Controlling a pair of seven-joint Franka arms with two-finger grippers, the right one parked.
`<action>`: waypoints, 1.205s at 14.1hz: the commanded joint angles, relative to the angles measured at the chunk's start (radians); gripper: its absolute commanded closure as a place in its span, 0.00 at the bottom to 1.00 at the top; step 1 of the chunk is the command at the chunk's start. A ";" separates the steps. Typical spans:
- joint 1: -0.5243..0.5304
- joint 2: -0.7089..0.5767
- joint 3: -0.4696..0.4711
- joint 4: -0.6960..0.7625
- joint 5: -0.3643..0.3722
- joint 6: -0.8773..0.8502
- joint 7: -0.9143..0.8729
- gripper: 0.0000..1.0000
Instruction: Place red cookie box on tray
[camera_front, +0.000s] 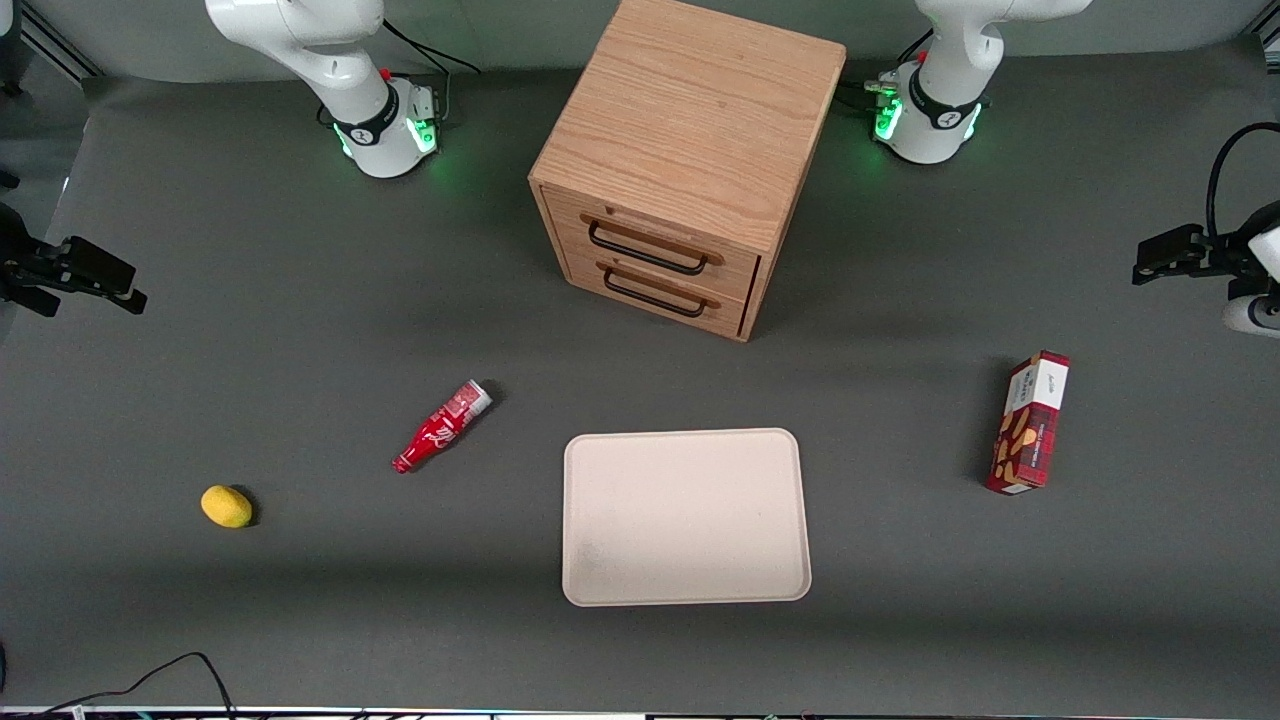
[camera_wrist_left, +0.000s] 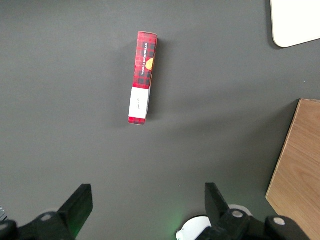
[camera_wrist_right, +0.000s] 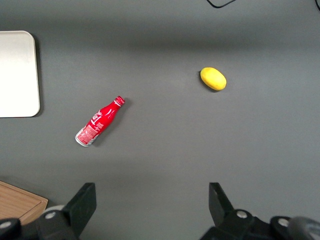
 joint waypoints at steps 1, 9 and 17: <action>0.007 0.003 -0.019 0.019 0.018 -0.029 -0.041 0.00; 0.039 0.056 -0.012 -0.038 0.029 0.021 0.118 0.00; 0.057 0.176 -0.004 -0.289 0.031 0.469 0.150 0.00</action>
